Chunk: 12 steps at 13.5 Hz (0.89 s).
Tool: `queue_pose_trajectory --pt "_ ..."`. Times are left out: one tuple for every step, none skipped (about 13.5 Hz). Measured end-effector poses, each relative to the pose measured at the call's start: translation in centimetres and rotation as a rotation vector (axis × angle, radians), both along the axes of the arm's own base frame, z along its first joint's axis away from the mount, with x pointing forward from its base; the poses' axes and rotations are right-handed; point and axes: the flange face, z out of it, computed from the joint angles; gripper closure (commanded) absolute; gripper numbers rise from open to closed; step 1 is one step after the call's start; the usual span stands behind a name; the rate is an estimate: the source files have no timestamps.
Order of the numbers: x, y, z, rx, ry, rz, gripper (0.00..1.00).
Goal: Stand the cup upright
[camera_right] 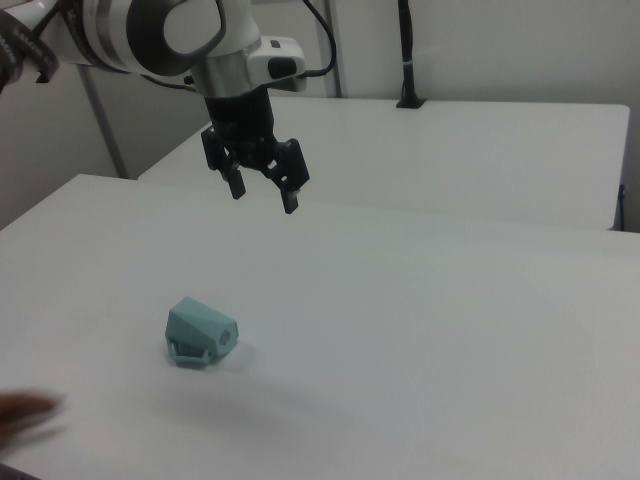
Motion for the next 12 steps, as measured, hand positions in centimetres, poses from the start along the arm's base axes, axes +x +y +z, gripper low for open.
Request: queue_pose_trajectory --pt "0.00 -0.05 0.00 0.000 0.000 0.000 0.00" --pt "0.00 -0.13 0.00 -0.001 0.000 0.012 0.00" --pt "-0.01 -0.36 0.01 -0.002 -0.001 0.025 0.00" --pt "-0.02 -0.60 0.01 -0.003 -0.001 0.030 0.00" --pt "-0.03 -0.81 0.01 -0.003 -0.001 0.033 0.00" --pt "-0.04 -0.95 0.00 -0.004 -0.001 0.033 0.00" --pt "-0.05 -1.00 -0.03 -0.004 0.000 0.033 0.00" --pt "-0.07 -0.98 -0.09 -0.004 0.003 0.033 0.00" --pt "-0.08 -0.98 -0.12 -0.004 0.004 0.033 0.00" --pt "-0.08 -0.99 -0.12 -0.004 0.004 0.033 0.00" --pt "-0.08 -0.99 -0.13 -0.004 0.005 0.033 0.00" --pt "-0.08 -0.96 -0.13 -0.003 0.005 0.034 0.00"
